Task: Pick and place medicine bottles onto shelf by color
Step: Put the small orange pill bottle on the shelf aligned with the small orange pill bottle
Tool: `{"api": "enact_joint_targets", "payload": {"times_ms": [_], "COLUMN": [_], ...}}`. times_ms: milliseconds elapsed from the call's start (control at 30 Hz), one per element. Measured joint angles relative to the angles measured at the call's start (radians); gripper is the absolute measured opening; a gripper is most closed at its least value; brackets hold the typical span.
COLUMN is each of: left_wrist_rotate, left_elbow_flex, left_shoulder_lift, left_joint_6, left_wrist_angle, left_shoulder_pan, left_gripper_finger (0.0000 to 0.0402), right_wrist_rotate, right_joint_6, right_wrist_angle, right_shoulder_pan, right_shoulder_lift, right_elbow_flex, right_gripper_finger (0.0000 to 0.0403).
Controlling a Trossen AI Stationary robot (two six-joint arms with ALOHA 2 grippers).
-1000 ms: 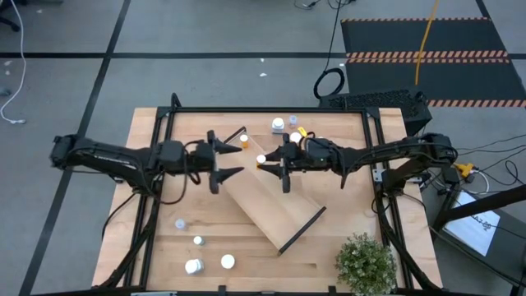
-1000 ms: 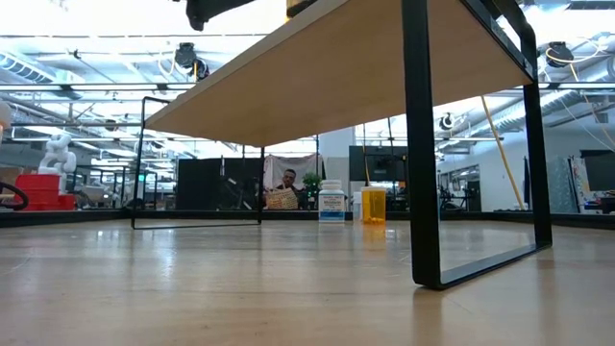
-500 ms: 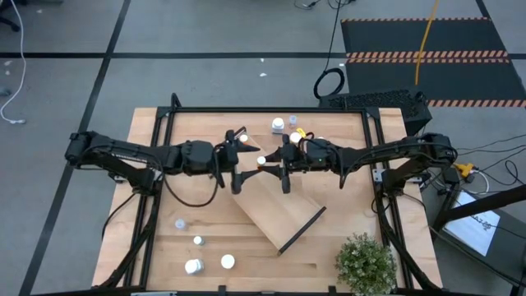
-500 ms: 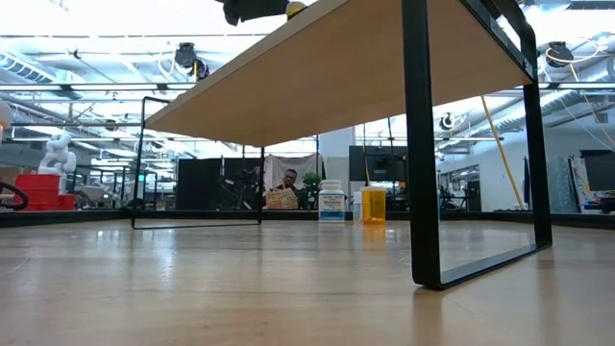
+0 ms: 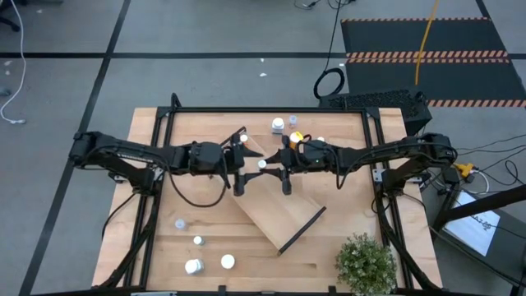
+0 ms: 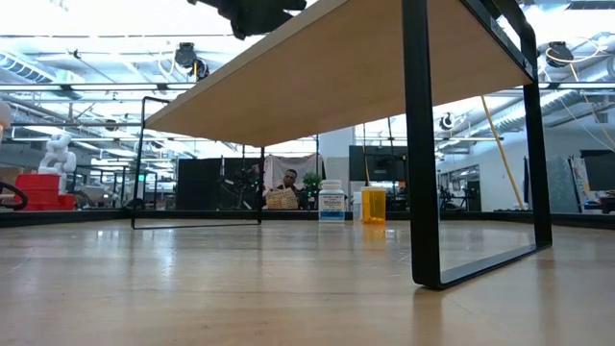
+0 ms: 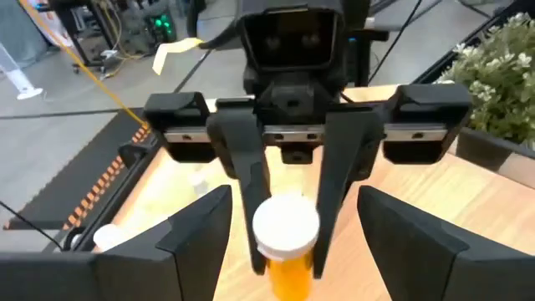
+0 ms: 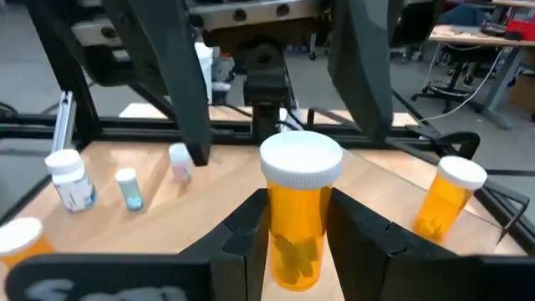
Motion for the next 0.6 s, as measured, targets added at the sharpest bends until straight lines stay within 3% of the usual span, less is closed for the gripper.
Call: {"api": "enact_joint_targets", "payload": {"times_ms": [600], "left_wrist_rotate": [0.014], "left_elbow_flex": [0.0], "left_shoulder_lift": [0.041], "left_joint_6": [0.017], "left_wrist_angle": [0.015], "left_shoulder_pan": [0.029], "left_gripper_finger": [0.0255], "right_wrist_rotate": [0.003], "right_joint_6": [-0.037], "right_wrist_angle": [-0.013], "right_shoulder_pan": [0.0], "right_shoulder_lift": [0.001], "right_elbow_flex": [0.0], "right_gripper_finger": [0.0102]}}
